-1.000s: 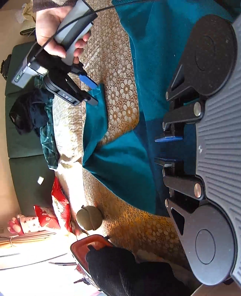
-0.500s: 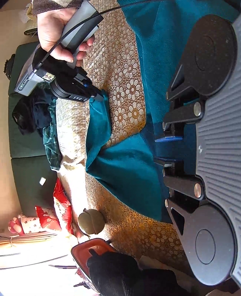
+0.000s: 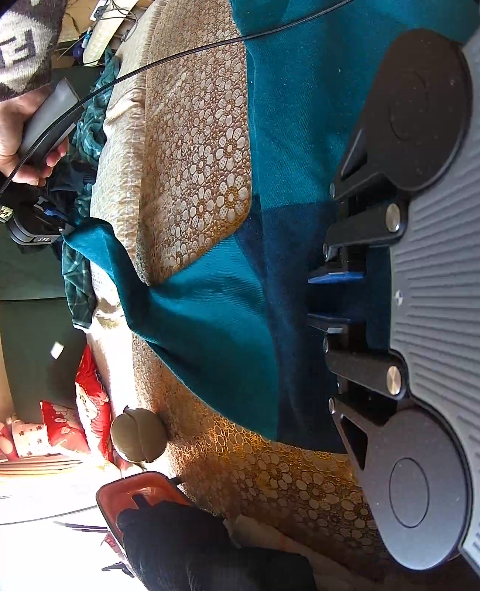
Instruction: Fold clothes
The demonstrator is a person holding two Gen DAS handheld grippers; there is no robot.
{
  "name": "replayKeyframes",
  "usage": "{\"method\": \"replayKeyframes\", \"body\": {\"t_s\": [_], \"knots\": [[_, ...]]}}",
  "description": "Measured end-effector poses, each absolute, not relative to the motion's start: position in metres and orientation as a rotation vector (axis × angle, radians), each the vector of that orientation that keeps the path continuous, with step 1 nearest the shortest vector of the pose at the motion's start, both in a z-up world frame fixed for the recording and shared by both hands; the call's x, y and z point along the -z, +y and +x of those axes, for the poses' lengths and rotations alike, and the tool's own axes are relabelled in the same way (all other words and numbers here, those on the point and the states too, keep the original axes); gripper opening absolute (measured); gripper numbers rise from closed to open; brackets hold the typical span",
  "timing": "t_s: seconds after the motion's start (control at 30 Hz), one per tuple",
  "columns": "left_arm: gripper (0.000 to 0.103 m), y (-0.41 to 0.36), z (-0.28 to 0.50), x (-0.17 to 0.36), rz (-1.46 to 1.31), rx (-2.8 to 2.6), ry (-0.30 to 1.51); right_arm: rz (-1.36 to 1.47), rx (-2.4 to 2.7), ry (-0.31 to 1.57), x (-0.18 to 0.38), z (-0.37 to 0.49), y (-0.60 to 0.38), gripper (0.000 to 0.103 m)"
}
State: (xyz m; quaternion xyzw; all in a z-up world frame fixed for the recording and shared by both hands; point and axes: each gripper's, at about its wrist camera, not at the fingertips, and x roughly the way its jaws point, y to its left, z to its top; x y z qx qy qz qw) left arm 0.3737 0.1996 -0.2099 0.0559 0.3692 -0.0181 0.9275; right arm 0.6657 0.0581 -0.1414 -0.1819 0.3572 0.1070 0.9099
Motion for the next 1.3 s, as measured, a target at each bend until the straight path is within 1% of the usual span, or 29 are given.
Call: {"method": "replayKeyframes", "body": {"t_s": [0.07, 0.2, 0.37, 0.5, 0.63, 0.83, 0.87, 0.9, 0.93, 0.97, 1.0, 1.17, 1.3], "knots": [[0.015, 0.202, 0.374, 0.21, 0.101, 0.031, 0.756, -0.365, -0.232, 0.811, 0.153, 0.673, 0.06, 0.103], [0.016, 0.202, 0.375, 0.208, 0.094, 0.028, 0.759, -0.322, -0.19, 0.828, 0.164, 0.669, 0.056, 0.103], [0.016, 0.211, 0.372, 0.199, 0.082, -0.01, 0.739, -0.236, -0.259, 0.901, 0.163, 0.656, 0.046, 0.103], [0.016, 0.223, 0.366, 0.188, 0.029, 0.01, 0.773, -0.218, -0.326, 0.923, 0.151, 0.636, 0.039, 0.103], [0.016, 0.225, 0.343, 0.175, 0.031, 0.058, 0.797, -0.236, -0.383, 0.962, 0.138, 0.607, 0.02, 0.103], [0.017, 0.224, 0.29, 0.161, 0.049, 0.067, 0.84, -0.266, -0.452, 1.012, 0.118, 0.522, -0.046, 0.103], [0.019, 0.221, 0.28, 0.16, 0.06, 0.081, 0.851, -0.258, -0.452, 1.024, 0.115, 0.505, -0.059, 0.103], [0.031, 0.218, 0.27, 0.159, 0.071, 0.096, 0.864, -0.249, -0.448, 1.028, 0.113, 0.486, -0.073, 0.103], [0.052, 0.215, 0.26, 0.159, 0.073, 0.117, 0.877, -0.243, -0.442, 1.026, 0.111, 0.466, -0.088, 0.103], [0.064, 0.212, 0.251, 0.159, 0.07, 0.139, 0.889, -0.245, -0.434, 1.031, 0.109, 0.447, -0.1, 0.103], [0.074, 0.21, 0.241, 0.159, 0.065, 0.161, 0.901, -0.241, -0.429, 1.044, 0.108, 0.428, -0.113, 0.103], [0.074, 0.202, 0.209, 0.166, 0.019, 0.168, 0.96, -0.153, -0.343, 1.108, 0.118, 0.355, -0.197, 0.103], [0.074, 0.205, 0.194, 0.174, -0.073, 0.16, 1.029, 0.057, -0.258, 1.165, 0.143, 0.325, -0.257, 0.103]]}}
